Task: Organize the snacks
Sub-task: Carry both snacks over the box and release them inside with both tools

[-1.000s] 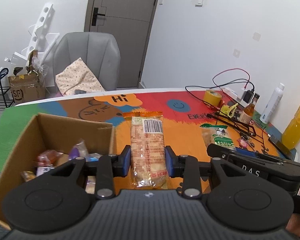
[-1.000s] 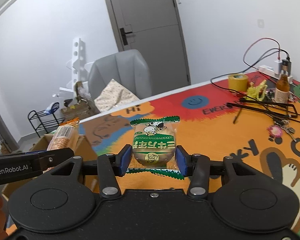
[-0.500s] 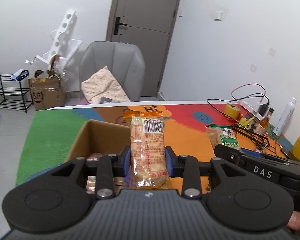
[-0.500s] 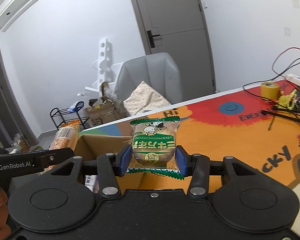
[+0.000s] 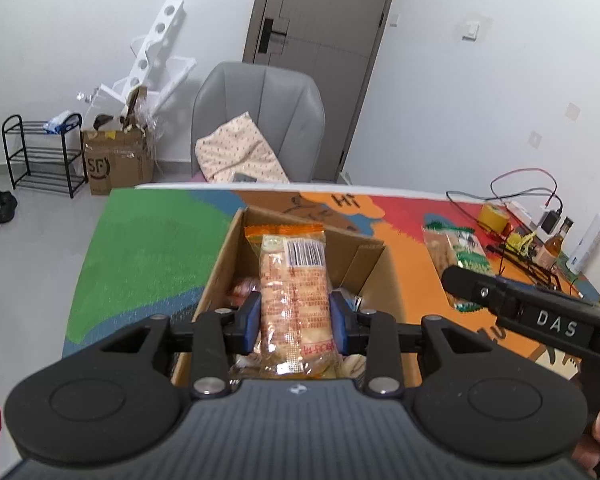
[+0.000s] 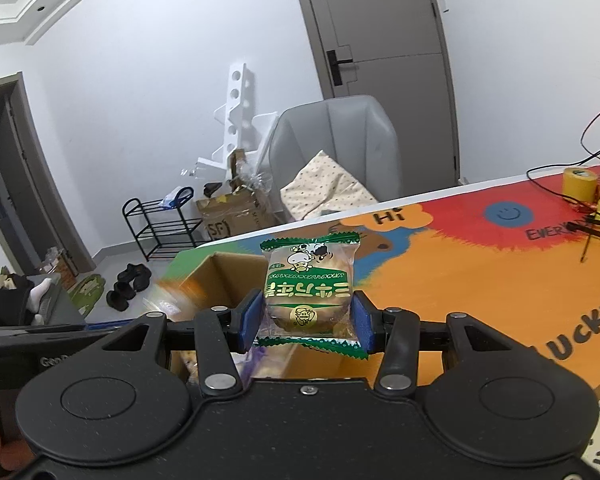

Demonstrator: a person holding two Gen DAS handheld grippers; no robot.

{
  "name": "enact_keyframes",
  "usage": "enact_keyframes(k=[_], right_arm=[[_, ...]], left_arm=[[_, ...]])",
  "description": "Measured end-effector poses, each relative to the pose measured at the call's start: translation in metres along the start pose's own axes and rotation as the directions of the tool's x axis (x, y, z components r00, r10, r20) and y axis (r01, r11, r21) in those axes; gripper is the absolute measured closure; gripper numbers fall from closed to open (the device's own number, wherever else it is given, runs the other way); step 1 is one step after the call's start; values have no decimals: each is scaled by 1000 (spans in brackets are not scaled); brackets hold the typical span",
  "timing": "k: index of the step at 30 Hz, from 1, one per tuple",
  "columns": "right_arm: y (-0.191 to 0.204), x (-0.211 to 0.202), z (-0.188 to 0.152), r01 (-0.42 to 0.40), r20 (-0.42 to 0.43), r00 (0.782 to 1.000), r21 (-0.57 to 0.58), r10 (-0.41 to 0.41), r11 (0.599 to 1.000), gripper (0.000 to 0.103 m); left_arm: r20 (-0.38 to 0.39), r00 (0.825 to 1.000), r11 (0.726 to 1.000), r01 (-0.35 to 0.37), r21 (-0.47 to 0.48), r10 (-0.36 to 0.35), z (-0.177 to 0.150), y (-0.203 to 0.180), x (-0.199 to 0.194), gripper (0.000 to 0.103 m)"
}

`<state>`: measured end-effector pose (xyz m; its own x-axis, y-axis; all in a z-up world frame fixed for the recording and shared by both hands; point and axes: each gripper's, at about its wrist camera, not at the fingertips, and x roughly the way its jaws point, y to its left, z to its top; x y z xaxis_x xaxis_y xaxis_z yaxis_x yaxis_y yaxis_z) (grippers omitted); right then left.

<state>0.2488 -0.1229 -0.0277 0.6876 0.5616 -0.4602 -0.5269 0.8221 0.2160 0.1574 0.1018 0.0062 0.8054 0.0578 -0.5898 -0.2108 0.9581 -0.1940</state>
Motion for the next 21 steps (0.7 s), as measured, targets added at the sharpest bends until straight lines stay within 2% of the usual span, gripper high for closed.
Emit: enact_keyframes(k=[6, 15, 19, 21], right_arm=[[14, 7, 1, -11, -18, 1000, -11, 11, 1000, 58], [35, 18, 5, -63, -36, 997, -10, 63, 998, 57], [35, 25, 8, -133, -51, 989, 51, 136, 990, 36], [34, 25, 7, -118, -53, 991, 52, 120, 992, 36]], left_arm=[[5, 1000, 1000, -17, -25, 18, -1, 16, -2, 64], [19, 999, 998, -40, -54, 41, 4, 38, -9, 49], [23, 999, 998, -44, -54, 45, 4, 42, -11, 39], [28, 998, 997, -49, -56, 50, 4, 45, -13, 34]])
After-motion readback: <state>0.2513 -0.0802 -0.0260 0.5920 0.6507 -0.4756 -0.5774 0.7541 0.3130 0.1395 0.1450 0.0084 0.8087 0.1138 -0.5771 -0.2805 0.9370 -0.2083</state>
